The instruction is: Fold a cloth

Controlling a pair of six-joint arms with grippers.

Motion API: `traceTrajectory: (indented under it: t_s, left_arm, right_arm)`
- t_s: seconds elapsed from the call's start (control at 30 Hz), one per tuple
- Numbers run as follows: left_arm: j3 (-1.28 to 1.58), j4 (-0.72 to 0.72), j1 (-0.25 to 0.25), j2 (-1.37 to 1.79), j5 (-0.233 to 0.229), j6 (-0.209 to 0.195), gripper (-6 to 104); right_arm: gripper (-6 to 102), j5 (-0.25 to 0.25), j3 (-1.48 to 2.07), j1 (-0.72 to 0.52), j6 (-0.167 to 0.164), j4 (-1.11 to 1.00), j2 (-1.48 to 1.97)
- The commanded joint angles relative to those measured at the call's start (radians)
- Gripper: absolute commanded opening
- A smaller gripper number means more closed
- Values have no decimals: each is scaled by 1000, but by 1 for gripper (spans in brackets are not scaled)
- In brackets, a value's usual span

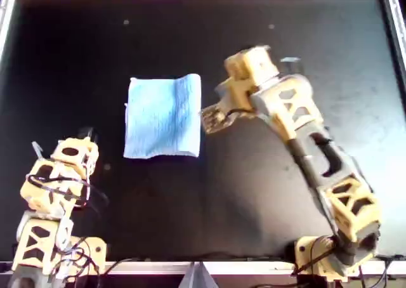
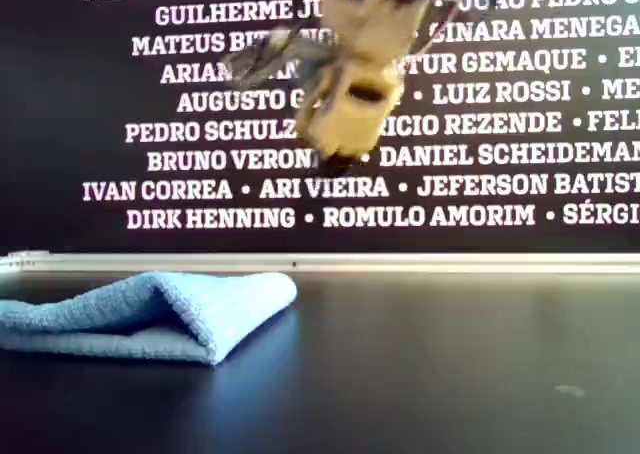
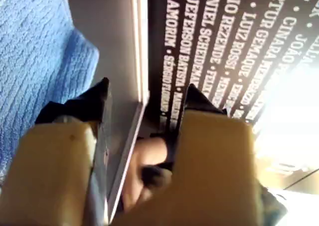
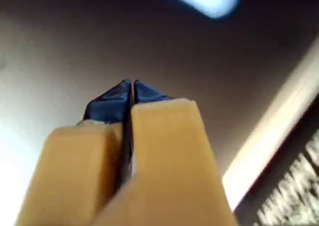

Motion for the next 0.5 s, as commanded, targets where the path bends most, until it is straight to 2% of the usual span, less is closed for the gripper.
traceTrajectory:
  t_s: [0.0, 0.1, 0.27, 0.33, 0.47]
  left_arm:
    - [-14, -2, 21, 11, 5, -6, 52]
    - [-14, -2, 21, 11, 5, -6, 52]
    - [-14, -2, 21, 11, 5, -6, 52]
    - [-14, -2, 21, 11, 5, -6, 52]
    - [-14, -2, 21, 12, 5, -8, 52]
  right_arm:
    - [2, 6, -43, -95, 11, 17, 252]
    - [2, 6, 94, -179, 14, 17, 367]
    - [2, 6, 529, -272, 11, -44, 661]
    - [2, 6, 707, -307, -3, -150, 802]
    - [2, 5, 1100, -382, -6, -486, 1086]
